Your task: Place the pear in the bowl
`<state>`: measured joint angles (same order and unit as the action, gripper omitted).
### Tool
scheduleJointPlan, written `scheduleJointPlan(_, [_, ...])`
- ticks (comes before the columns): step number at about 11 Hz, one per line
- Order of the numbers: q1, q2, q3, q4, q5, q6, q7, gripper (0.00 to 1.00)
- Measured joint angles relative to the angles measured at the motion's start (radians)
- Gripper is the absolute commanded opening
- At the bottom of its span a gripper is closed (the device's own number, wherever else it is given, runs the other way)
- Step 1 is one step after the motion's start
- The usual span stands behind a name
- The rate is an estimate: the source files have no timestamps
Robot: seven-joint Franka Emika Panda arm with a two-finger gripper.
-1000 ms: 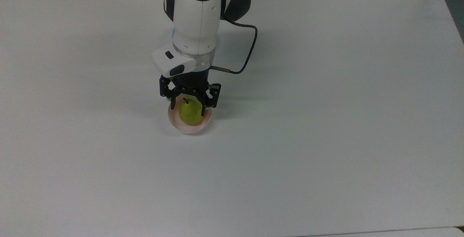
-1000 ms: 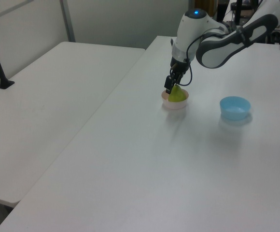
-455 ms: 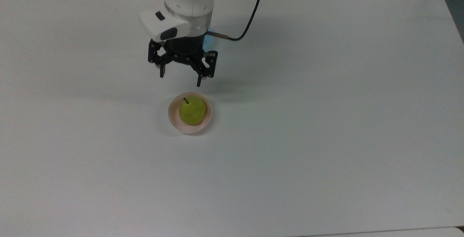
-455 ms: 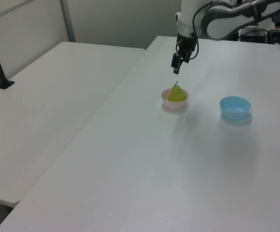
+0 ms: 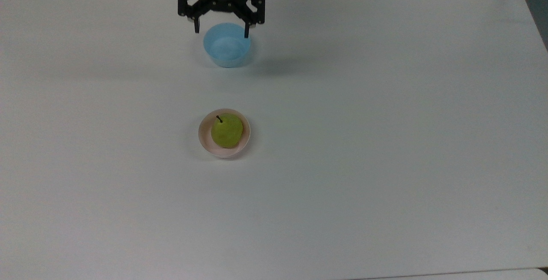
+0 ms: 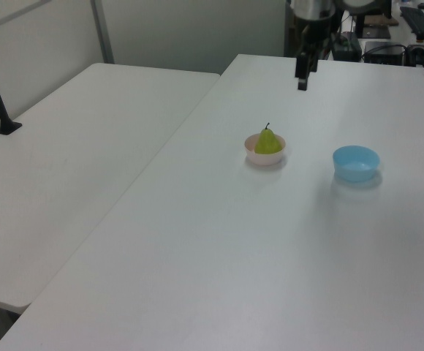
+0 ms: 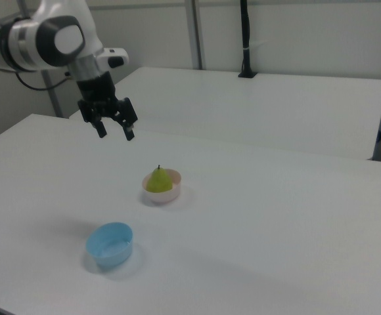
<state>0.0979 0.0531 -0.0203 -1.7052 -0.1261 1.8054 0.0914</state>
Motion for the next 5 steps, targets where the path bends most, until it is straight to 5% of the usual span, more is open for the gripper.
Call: scheduleJointPlan(5, [-0.002, -0.095, -0.003, -0.002, 0.02, -0.164, -0.072, 1.0])
